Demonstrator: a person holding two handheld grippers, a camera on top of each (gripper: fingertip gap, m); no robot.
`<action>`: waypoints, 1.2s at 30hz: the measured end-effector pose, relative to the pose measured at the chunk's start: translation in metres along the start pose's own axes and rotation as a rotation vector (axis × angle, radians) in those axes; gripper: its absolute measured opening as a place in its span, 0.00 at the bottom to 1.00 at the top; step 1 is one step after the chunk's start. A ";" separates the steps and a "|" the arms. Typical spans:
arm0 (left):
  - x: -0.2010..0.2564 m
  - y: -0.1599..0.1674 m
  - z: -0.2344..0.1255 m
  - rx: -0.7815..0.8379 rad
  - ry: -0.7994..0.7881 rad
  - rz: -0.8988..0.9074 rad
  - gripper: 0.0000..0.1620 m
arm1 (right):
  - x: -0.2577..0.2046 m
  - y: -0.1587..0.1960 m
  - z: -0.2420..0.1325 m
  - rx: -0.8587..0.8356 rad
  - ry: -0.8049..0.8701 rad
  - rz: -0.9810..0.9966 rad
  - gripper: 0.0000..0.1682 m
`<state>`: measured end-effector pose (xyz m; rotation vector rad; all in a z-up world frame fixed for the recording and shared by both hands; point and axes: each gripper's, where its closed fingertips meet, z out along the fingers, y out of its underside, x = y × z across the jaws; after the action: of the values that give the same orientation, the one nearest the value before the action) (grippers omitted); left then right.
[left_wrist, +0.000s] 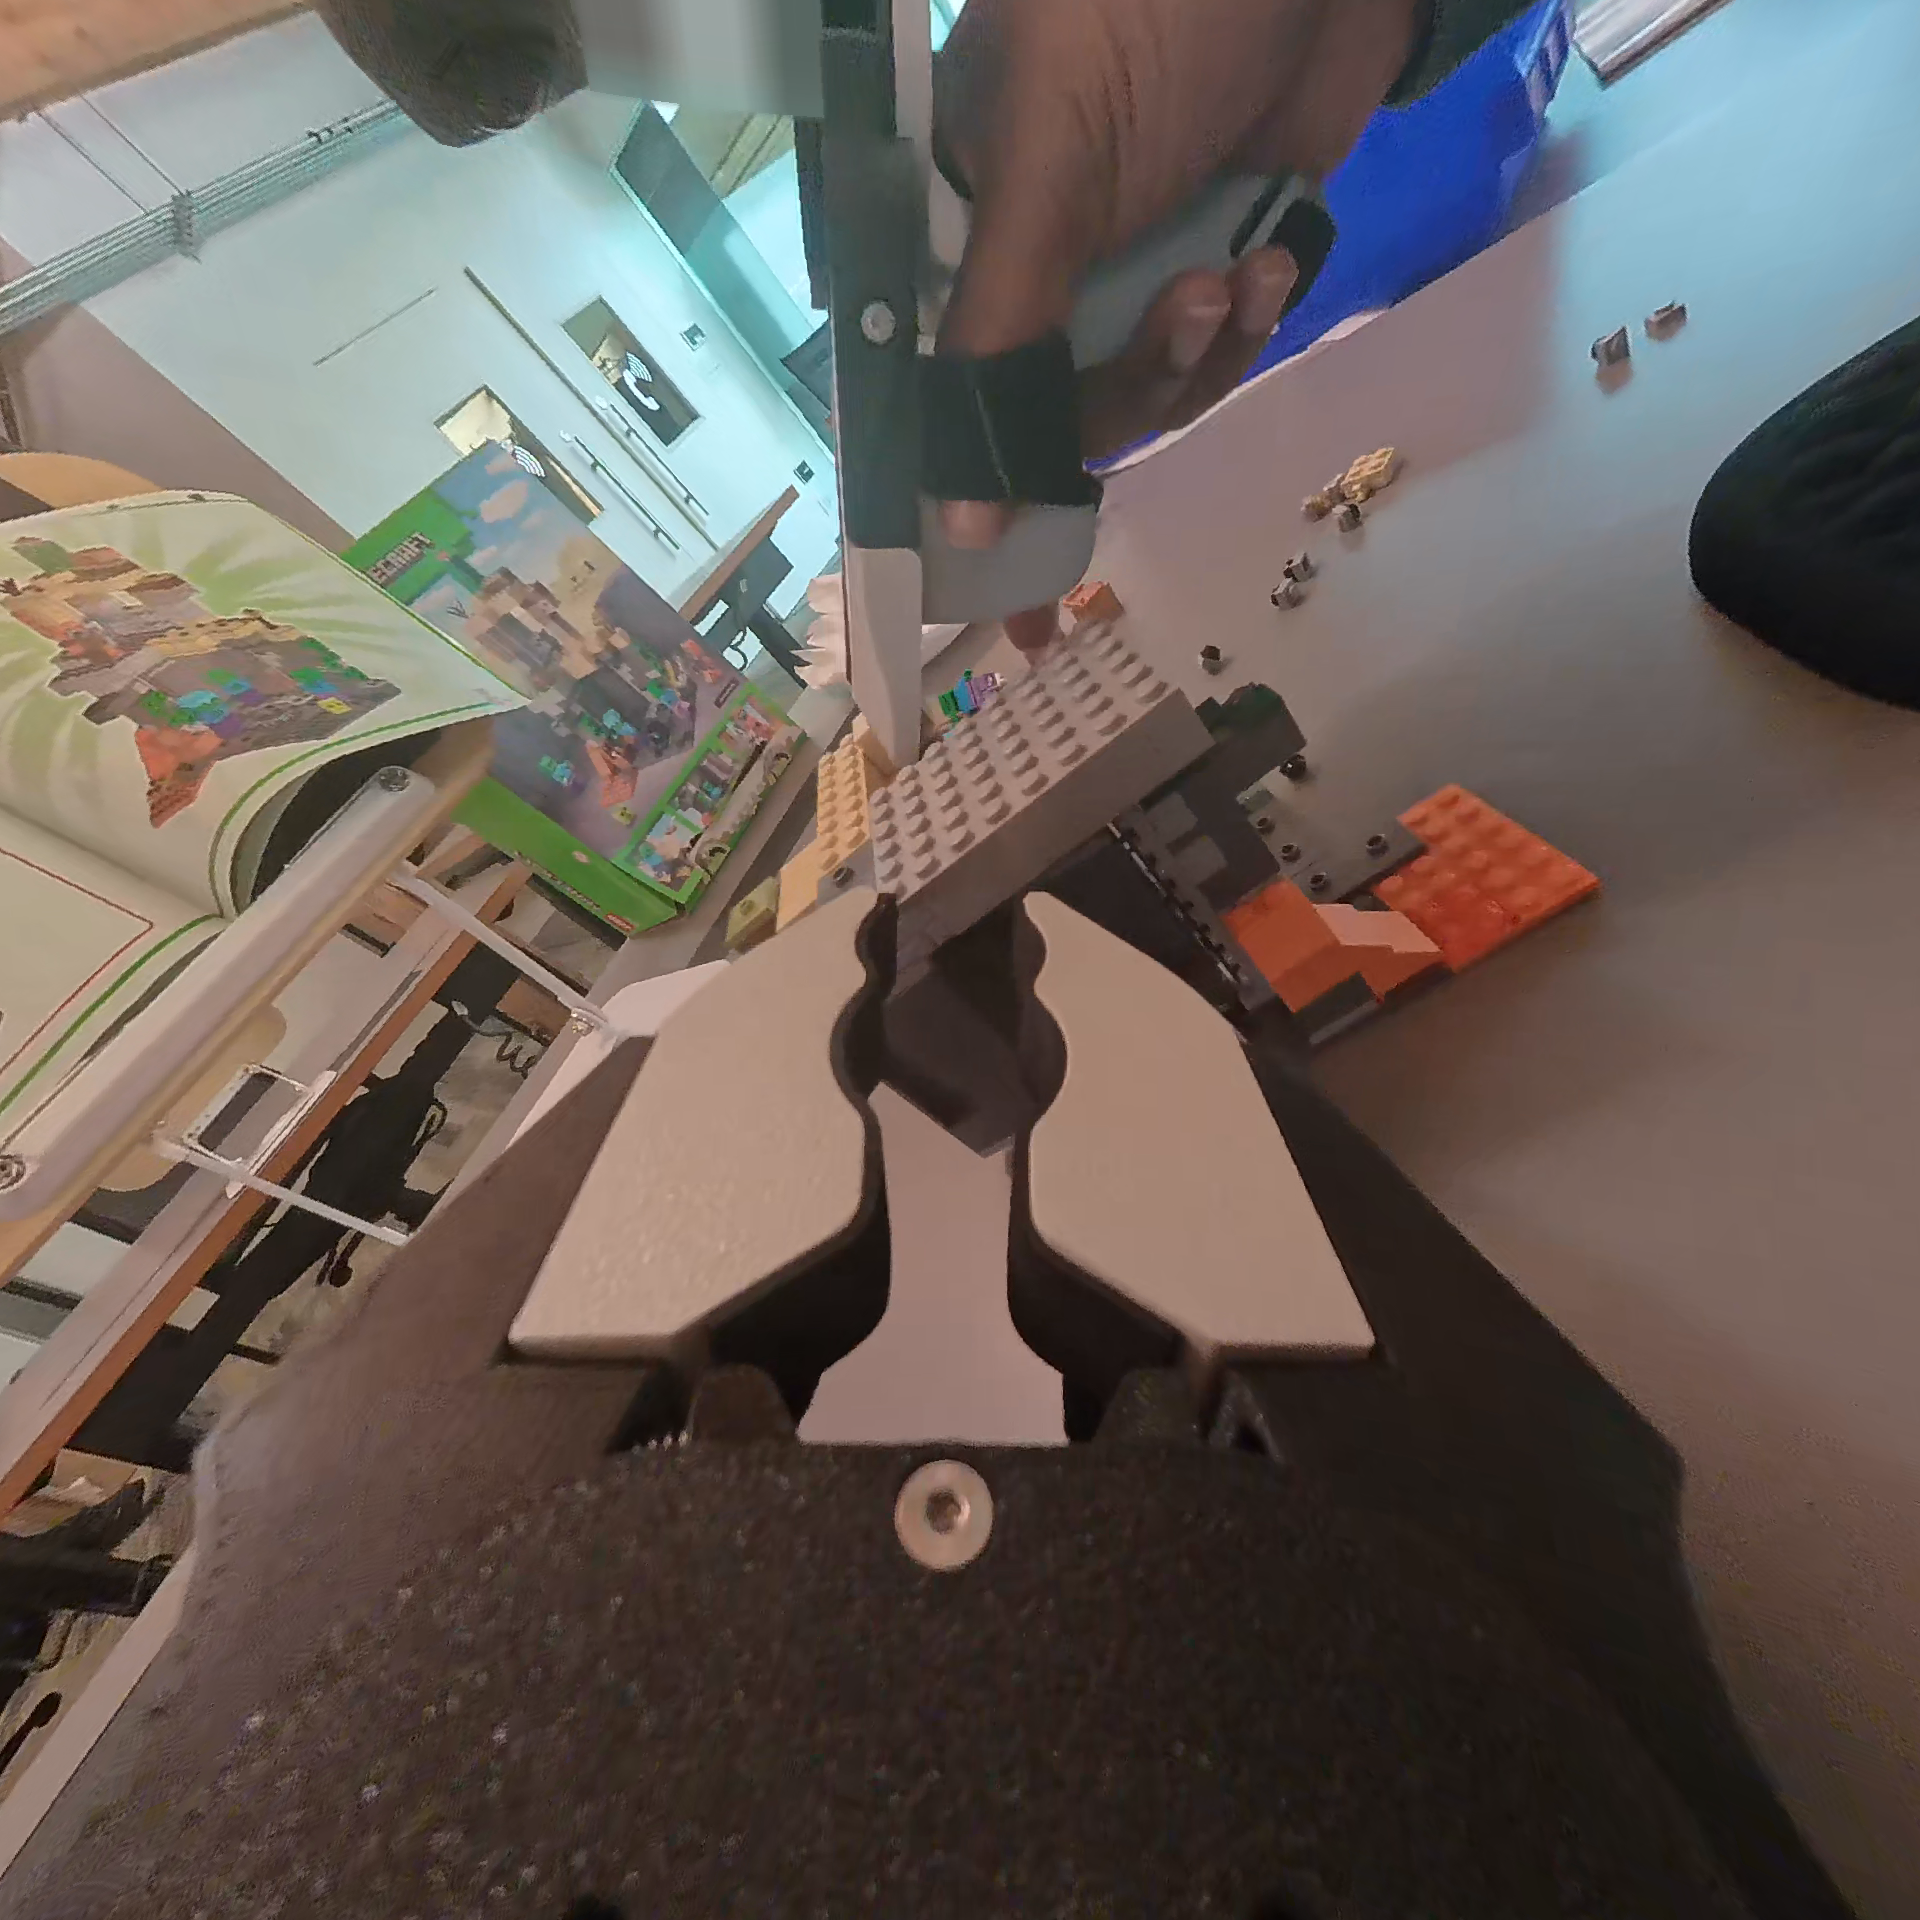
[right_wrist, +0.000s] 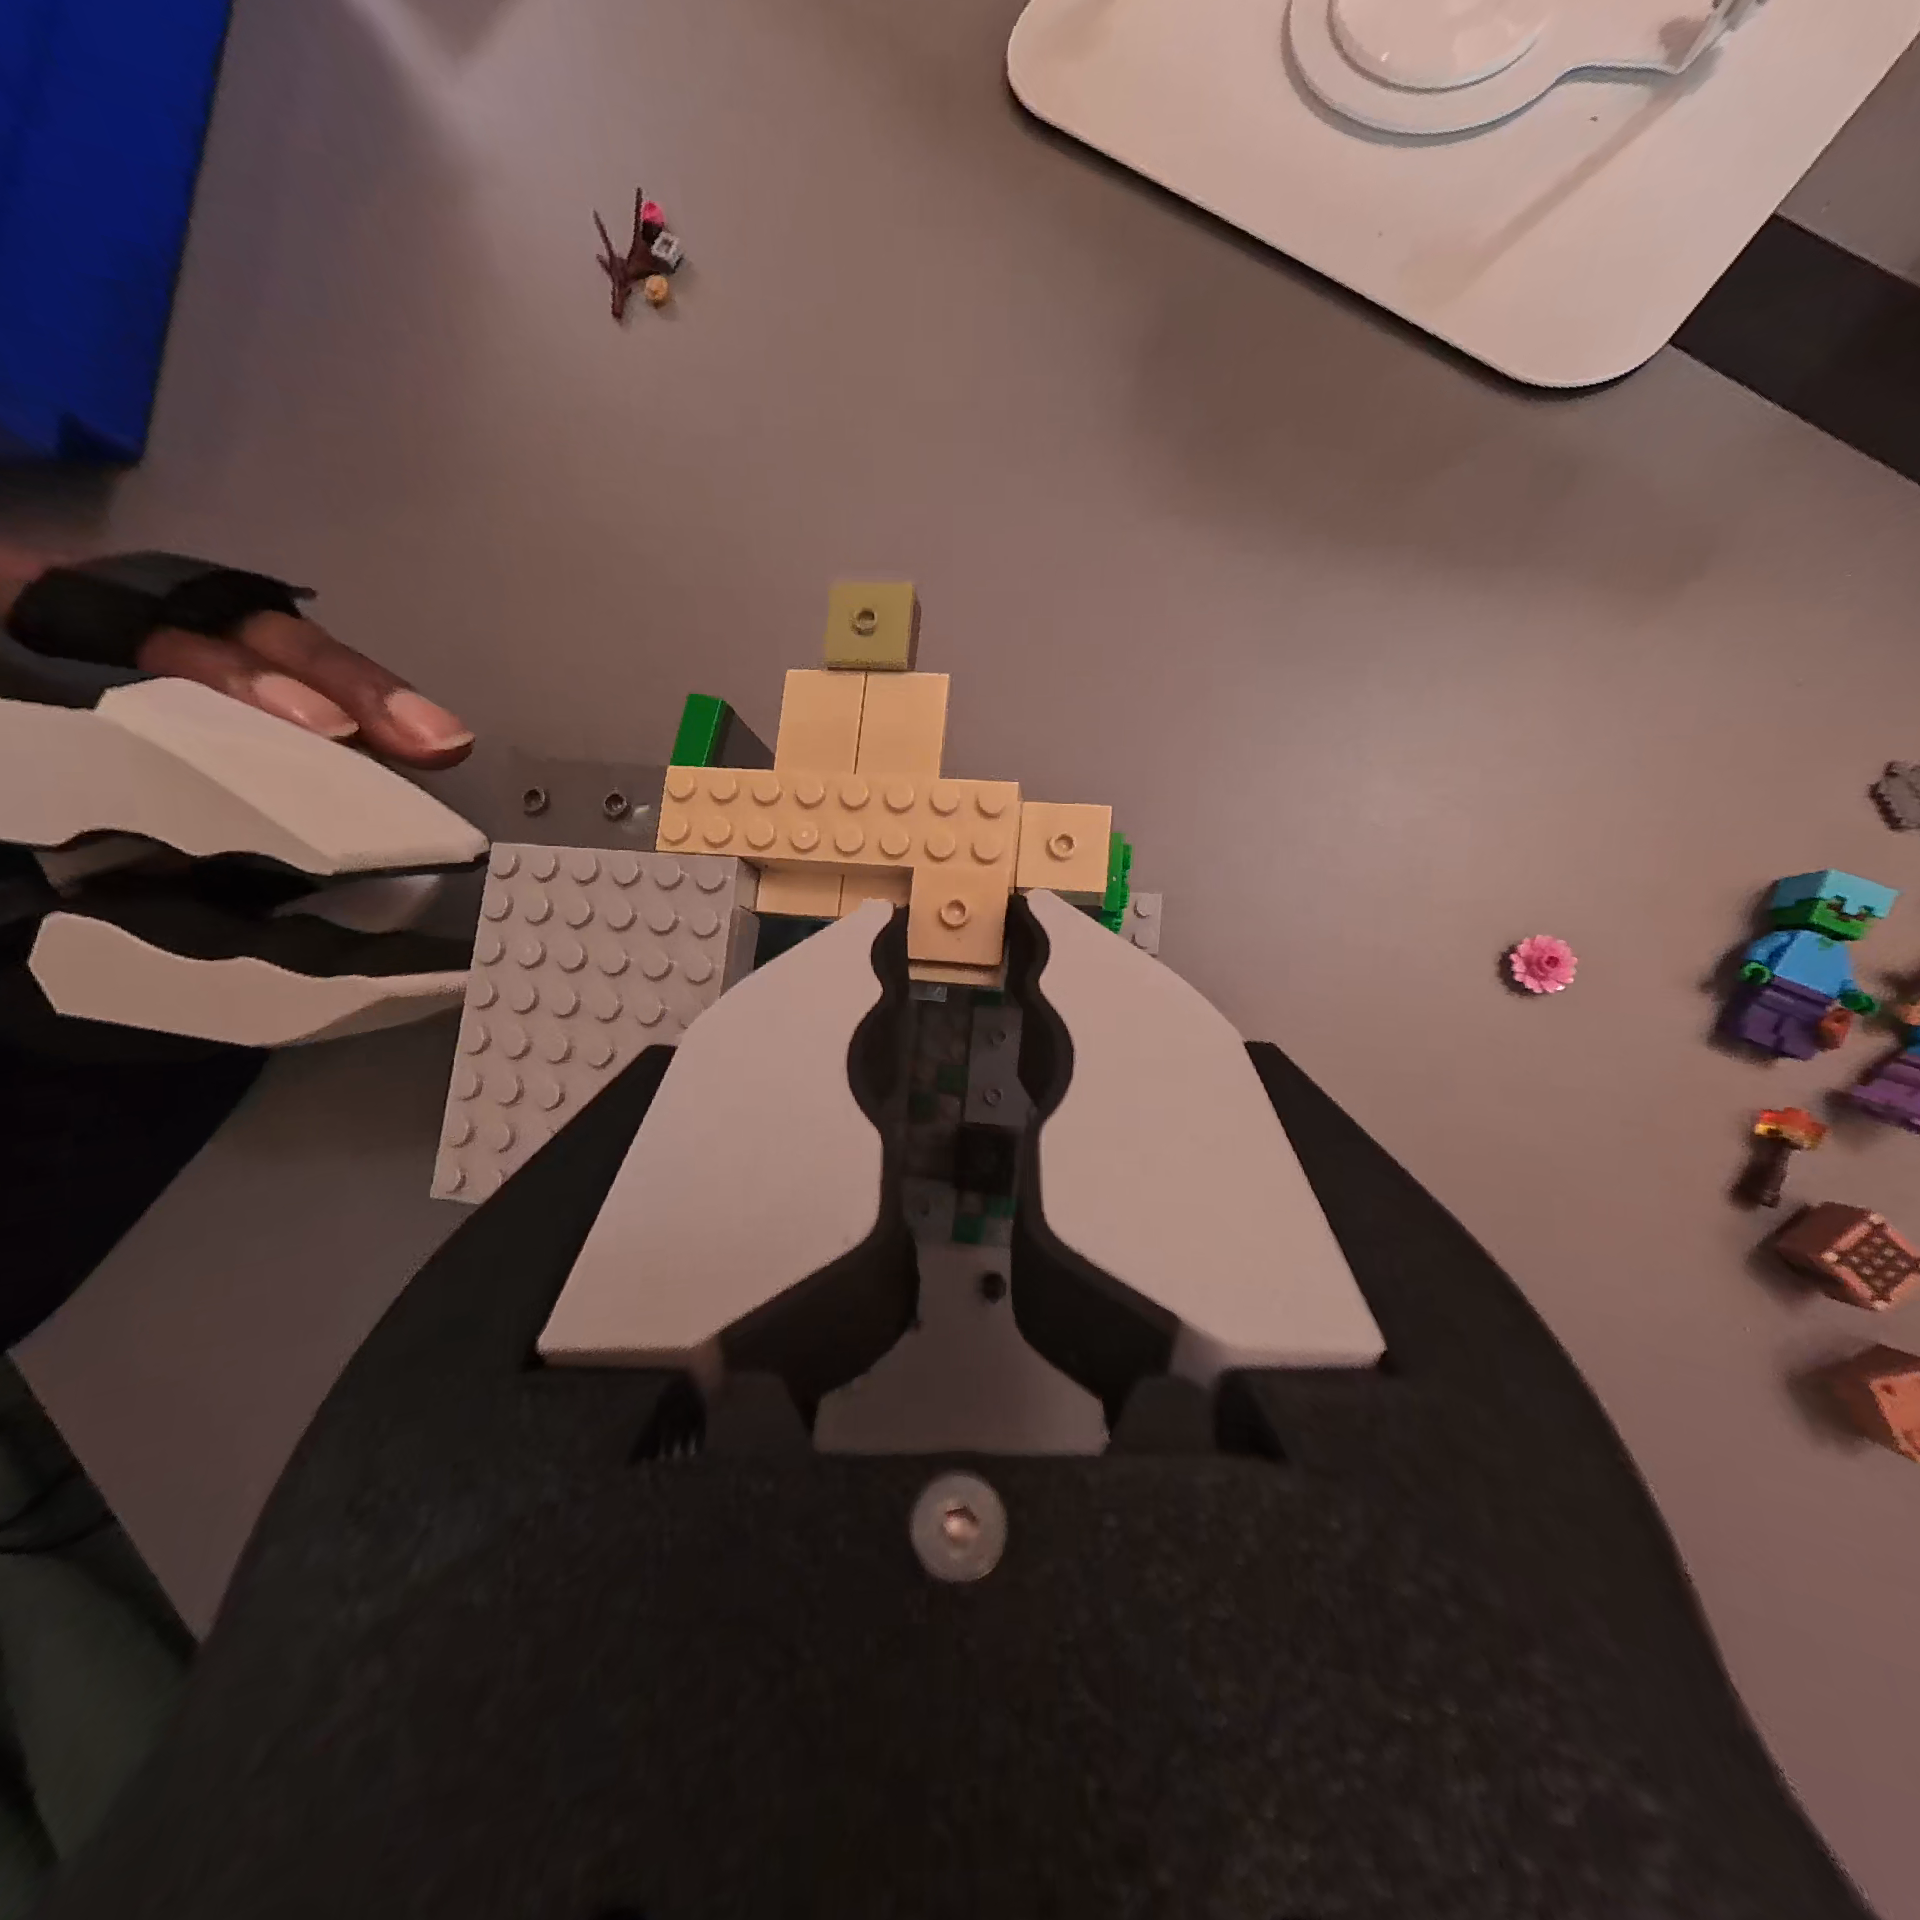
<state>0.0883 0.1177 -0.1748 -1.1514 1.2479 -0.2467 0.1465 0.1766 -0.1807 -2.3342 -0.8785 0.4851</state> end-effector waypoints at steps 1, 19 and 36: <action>0.000 0.000 0.000 0.000 0.002 -0.006 0.12 | 0.000 0.001 -0.001 -0.016 0.010 -0.032 0.11; -0.007 0.001 -0.002 -0.003 -0.045 0.011 0.10 | 0.004 0.002 -0.009 -0.282 0.020 -0.180 0.18; 0.002 0.002 0.001 -0.026 -0.035 0.108 0.11 | 0.003 0.010 0.004 -0.269 0.044 -0.204 0.12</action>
<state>0.0896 0.1175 -0.1776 -1.1023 1.2810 -0.1295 0.1514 0.1738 -0.1904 -2.4461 -1.2085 0.2408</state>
